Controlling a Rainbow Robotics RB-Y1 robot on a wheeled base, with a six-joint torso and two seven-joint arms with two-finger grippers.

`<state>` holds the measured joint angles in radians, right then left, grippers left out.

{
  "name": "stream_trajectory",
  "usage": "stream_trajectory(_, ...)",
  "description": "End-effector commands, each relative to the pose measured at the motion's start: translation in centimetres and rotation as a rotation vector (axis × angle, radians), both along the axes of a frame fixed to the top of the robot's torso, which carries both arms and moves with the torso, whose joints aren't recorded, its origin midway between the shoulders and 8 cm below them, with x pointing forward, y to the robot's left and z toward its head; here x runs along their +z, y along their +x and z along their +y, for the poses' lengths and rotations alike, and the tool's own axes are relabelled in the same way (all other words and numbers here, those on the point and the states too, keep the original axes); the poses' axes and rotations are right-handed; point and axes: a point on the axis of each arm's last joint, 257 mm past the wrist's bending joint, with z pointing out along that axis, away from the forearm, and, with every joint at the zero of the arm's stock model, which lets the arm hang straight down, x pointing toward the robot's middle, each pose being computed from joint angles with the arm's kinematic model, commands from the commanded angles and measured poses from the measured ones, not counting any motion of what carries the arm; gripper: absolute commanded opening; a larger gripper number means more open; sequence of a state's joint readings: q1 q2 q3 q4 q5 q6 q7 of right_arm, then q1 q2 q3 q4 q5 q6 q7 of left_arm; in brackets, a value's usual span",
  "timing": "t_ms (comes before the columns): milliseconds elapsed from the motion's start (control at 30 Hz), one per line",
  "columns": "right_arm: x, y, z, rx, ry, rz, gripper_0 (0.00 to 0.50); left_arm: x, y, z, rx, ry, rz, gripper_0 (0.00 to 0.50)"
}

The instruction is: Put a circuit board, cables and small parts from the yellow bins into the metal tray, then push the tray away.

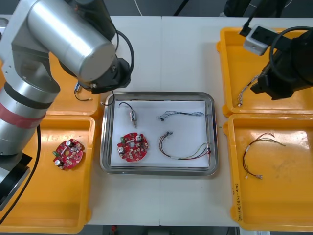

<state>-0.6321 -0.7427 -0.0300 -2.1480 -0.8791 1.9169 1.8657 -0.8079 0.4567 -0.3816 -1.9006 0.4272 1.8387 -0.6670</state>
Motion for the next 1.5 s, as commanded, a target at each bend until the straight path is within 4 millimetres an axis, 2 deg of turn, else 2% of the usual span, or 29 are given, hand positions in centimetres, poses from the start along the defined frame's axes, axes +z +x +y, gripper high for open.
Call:
stream_trajectory(33,1.5,-0.3,-4.4,-0.128,0.042,-0.047,0.500,-0.1,-0.8,-3.6,0.002,-0.060,-0.029,0.001)
stream_trajectory(200,1.5,-0.5,-8.6,-0.258,0.078,-0.068,0.500,-1.8,-1.3,-5.4,-0.010,-0.065,0.002,0.000)
stream_trajectory(333,0.7,-1.1,-12.0,-0.372,0.106,-0.074,0.500,-3.7,-0.9,-6.7,-0.004,-0.070,0.017,0.000)
stream_trajectory(500,-0.4,-1.8,-14.5,-0.474,0.159,-0.078,0.500,-5.6,-0.1,-8.1,-0.004,-0.077,0.023,0.002)
stream_trajectory(700,-1.8,-3.0,-16.5,-0.559,0.182,-0.079,0.500,-7.6,0.3,-9.4,-0.012,-0.074,0.033,0.003)
stream_trajectory(867,-2.7,-3.9,-16.8,-0.604,0.184,-0.092,0.500,-9.2,0.4,-10.3,-0.027,-0.071,0.043,0.000)
stream_trajectory(967,-4.1,-4.2,-16.2,-0.629,0.223,-0.072,0.500,-10.2,-0.1,-10.6,-0.037,-0.059,0.064,0.000)
stream_trajectory(1200,-5.6,-4.5,-15.7,-0.668,0.267,-0.045,0.500,-11.7,-1.0,-10.8,-0.047,-0.058,0.095,0.001)
stream_trajectory(1433,-8.0,-5.5,-15.0,-0.689,0.294,0.012,0.500,-12.2,-1.3,-10.9,-0.056,-0.053,0.097,0.010)
stream_trajectory(1500,-8.6,-5.8,-14.9,-0.697,0.301,0.028,0.500,-12.2,-1.3,-10.9,-0.055,-0.055,0.098,0.167)
